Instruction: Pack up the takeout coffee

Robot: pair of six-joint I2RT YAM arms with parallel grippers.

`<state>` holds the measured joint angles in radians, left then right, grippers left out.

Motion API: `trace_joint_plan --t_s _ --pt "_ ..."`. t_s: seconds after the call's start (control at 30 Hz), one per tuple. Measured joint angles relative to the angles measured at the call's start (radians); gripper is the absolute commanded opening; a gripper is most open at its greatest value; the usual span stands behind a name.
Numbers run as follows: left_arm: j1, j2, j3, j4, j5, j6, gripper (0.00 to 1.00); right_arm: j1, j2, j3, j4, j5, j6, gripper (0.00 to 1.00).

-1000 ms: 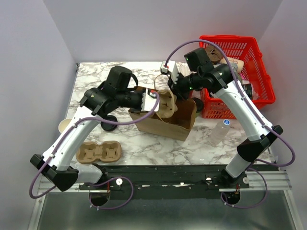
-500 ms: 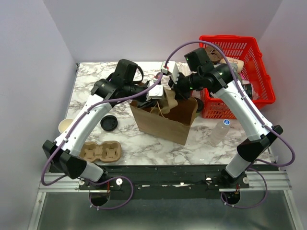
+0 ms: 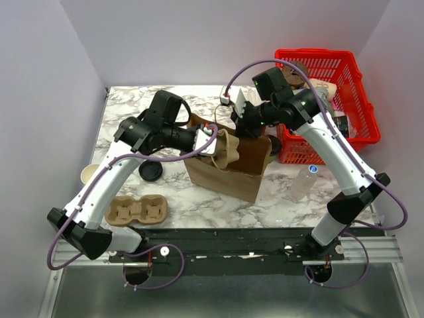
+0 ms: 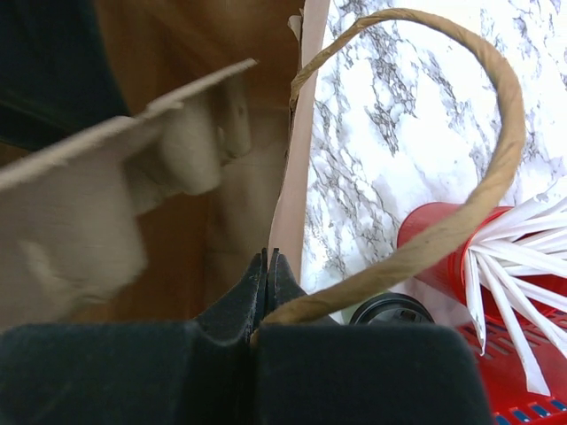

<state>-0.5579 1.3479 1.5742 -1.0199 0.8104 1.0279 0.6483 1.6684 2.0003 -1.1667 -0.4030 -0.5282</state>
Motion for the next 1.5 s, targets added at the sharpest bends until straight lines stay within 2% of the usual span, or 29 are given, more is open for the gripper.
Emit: trace_joint_plan --t_s 0.23,0.4,0.7,0.8,1.03,1.2,1.5 --pt "-0.008 0.031 0.03 -0.119 -0.042 0.151 0.0 0.0 0.023 0.021 0.007 0.004 -0.01 0.01" --pt "-0.048 0.08 0.05 -0.169 -0.126 0.178 0.0 0.003 0.056 0.064 0.013 0.001 -0.013 0.01" --pt "-0.107 0.241 0.306 -0.279 -0.283 0.177 0.0 0.041 0.087 0.106 0.013 0.0 -0.003 0.01" --pt "-0.126 0.265 0.345 -0.298 -0.335 0.181 0.0 0.041 0.085 0.106 0.012 0.0 0.004 0.01" --pt "-0.158 0.266 0.369 -0.315 -0.485 0.205 0.0 0.039 0.061 0.106 -0.011 0.0 0.008 0.01" --pt "-0.175 0.281 0.41 -0.332 -0.533 0.23 0.0 0.037 0.041 0.101 -0.01 -0.001 0.01 0.01" --pt "-0.189 0.262 0.369 -0.338 -0.608 0.263 0.0 0.037 0.031 0.077 -0.041 -0.01 0.003 0.0"
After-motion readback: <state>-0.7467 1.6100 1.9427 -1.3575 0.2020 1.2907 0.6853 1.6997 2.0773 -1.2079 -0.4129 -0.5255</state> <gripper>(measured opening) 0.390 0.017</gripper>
